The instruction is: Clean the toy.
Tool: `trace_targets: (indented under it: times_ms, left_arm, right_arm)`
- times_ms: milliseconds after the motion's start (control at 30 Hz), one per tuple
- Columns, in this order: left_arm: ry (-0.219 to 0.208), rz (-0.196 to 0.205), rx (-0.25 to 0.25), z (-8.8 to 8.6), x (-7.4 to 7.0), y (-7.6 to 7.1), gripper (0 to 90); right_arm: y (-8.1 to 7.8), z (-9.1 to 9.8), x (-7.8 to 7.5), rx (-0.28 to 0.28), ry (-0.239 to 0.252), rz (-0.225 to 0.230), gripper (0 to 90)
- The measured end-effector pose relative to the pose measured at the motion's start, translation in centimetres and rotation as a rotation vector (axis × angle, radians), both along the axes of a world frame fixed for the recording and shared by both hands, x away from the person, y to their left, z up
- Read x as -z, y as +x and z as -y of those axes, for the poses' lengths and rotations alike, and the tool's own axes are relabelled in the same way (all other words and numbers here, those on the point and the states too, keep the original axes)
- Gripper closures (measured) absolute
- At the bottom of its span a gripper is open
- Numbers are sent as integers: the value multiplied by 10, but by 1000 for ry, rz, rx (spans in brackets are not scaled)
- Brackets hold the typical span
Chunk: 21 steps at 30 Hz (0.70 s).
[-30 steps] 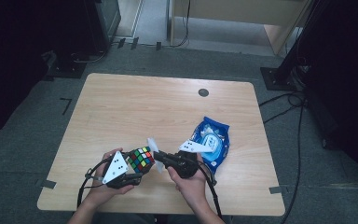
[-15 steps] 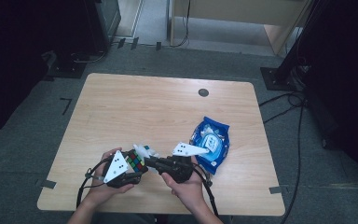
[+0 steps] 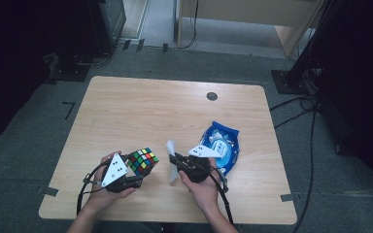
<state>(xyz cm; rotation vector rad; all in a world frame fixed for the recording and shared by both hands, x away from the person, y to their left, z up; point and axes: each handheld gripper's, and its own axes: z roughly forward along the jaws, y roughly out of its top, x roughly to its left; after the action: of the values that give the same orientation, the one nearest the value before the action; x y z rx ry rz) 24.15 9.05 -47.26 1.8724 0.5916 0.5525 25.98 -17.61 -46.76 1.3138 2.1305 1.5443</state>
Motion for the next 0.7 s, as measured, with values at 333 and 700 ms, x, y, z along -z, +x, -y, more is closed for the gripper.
trace_targets:
  times_ms: [333, 700]
  left_arm:
    - [4, 9, -5, 5, 0, -2, 337]
    - [17, 31, 16, 19, 2, -9, 337]
  right_arm:
    - [-12, -12, -19, -68, 227, -21, 382]
    - [-14, -27, -13, -36, 315, -181, 205]
